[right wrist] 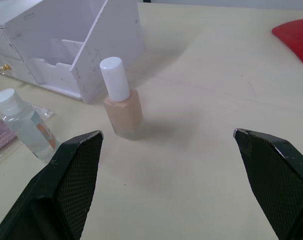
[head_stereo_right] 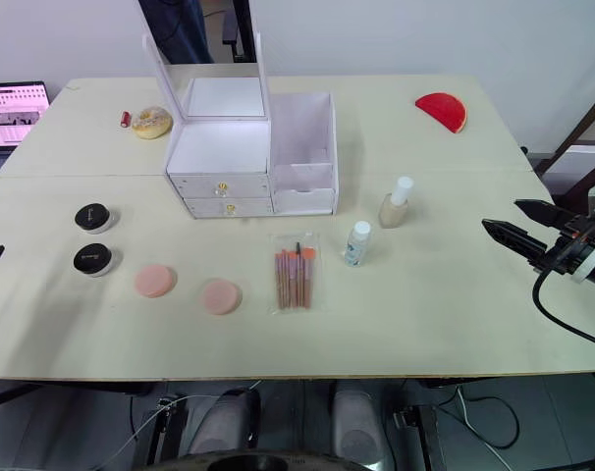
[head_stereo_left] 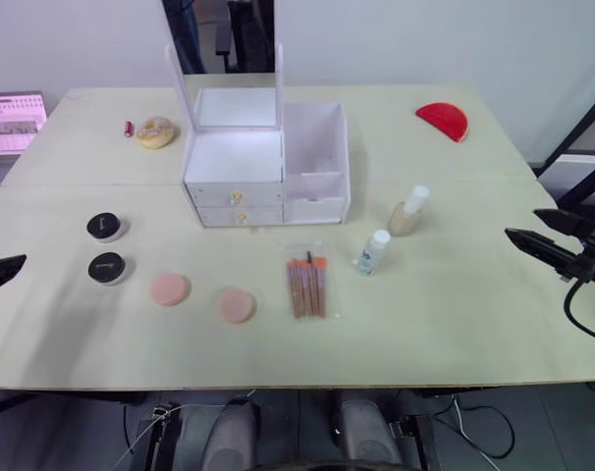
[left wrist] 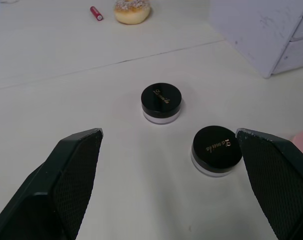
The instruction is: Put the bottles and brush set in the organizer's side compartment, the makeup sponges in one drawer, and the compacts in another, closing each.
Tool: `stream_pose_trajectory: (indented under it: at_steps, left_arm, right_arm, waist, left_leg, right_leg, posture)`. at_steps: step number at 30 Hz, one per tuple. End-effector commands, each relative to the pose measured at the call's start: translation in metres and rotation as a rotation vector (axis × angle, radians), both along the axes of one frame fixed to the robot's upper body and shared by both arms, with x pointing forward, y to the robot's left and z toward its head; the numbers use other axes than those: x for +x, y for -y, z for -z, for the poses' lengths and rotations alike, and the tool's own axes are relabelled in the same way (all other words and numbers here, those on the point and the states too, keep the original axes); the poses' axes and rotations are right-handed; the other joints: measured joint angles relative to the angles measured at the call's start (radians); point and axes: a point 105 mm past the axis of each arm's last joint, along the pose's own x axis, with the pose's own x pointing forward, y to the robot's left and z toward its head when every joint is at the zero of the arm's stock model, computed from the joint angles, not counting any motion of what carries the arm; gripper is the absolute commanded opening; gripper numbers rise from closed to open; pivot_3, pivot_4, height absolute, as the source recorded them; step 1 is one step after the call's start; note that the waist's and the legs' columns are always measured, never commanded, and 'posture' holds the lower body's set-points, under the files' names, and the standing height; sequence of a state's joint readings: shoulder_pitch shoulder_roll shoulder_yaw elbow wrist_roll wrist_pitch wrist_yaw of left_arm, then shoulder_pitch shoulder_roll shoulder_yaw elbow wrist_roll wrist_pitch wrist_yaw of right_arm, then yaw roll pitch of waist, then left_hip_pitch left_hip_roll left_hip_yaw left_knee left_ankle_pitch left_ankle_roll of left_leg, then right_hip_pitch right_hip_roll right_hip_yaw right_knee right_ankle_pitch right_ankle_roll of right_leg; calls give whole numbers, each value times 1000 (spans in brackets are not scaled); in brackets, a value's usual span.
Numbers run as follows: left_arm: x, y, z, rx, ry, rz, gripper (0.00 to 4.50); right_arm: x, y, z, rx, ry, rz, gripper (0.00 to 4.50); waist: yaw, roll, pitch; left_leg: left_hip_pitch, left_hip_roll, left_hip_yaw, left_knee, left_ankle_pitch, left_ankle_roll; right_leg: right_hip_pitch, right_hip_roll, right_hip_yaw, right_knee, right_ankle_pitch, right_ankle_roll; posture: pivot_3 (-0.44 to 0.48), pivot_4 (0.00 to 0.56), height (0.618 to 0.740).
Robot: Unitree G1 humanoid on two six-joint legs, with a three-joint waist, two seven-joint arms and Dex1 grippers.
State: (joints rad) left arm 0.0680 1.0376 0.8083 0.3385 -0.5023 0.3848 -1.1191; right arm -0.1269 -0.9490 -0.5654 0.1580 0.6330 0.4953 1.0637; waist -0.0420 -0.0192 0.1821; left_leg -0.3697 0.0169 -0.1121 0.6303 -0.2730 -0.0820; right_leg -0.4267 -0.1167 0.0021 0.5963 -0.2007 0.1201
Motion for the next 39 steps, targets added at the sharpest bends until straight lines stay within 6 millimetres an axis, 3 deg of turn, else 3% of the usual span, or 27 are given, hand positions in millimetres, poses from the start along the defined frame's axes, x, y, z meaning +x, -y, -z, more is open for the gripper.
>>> stream_pose_trajectory:
  at_steps: [1, 22, 27, 30, 35, 39]
  left_arm:
    - [0, 0, -16, 51, 27, 14, 4500]
    - [2, 0, -5, 23, -1, 10, 4500]
    - [8, 6, -2, 45, -16, 46, 4500]
    - [19, 26, 0, 57, -25, 127, 4500]
    - [37, 86, 3, 73, -40, 346, 4500]
    - [39, 168, 5, 80, -32, 609, 4500]
  right_arm:
    - [-2, -1, -15, -2, 54, -5, 4444]
    - [-1, 1, -10, -9, 36, 7, 4444]
    - [3, -8, -10, -7, -1, -7, 4444]
    - [8, -20, -8, -54, -22, -35, 4444]
    - [22, -45, -10, -92, -14, -74, 4444]
    - [45, -64, -3, -122, -19, -65, 4444]
  waist:
    - [0, 0, 0]
    - [0, 0, 0]
    - [0, 0, 0]
    - [0, 0, 0]
    - [1, 0, 0]
    - [1, 0, 0]
  left_leg:
    - [0, 0, 0, 0, 0, 0]
    - [0, 0, 0, 0, 0, 0]
    - [0, 0, 0, 0, 0, 0]
    - [1, 0, 0, 0, 0, 0]
    - [0, 0, 0, 1, 0, 0]
    - [0, 0, 0, 1, 0, 0]
  right_leg:
    - [0, 0, 0, 0, 0, 0]
    - [0, 0, 0, 0, 0, 0]
    - [0, 0, 0, 0, 0, 0]
    - [0, 0, 0, 1, 0, 0]
    - [1, 0, 0, 1, 0, 0]
    - [1, 0, 1, 1, 2, 3]
  posture:
    - [0, 150, 739]
    - [0, 150, 739]
    - [0, 150, 739]
    - [0, 150, 739]
    - [0, 150, 739]
    - [0, 150, 739]
